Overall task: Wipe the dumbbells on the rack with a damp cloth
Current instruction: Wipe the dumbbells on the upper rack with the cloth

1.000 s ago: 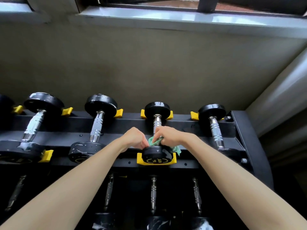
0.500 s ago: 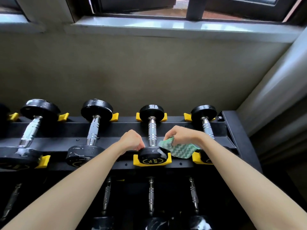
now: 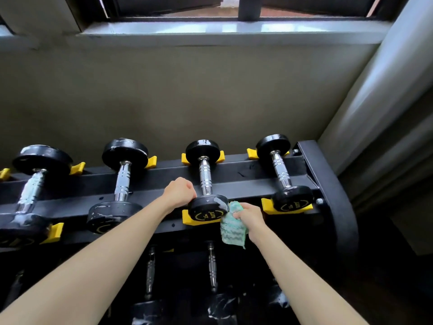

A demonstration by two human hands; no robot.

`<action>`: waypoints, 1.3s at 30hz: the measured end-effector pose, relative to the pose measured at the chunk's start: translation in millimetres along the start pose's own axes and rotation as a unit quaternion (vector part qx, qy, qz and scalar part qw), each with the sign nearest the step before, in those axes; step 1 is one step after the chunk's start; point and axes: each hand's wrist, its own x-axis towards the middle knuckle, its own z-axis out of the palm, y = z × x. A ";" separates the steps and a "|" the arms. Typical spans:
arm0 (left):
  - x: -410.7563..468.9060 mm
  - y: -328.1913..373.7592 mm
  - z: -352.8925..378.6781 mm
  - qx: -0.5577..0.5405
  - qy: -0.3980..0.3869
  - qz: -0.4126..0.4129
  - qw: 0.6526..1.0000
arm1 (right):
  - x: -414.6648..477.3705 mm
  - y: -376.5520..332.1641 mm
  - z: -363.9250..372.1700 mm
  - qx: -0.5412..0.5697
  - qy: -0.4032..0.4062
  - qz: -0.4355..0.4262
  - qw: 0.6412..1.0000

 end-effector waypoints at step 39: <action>-36.3 -71.7 -51.2 -0.247 -0.052 -0.011 0.967 | -86.1 -25.5 127.9 -0.690 -0.010 -0.308 0.655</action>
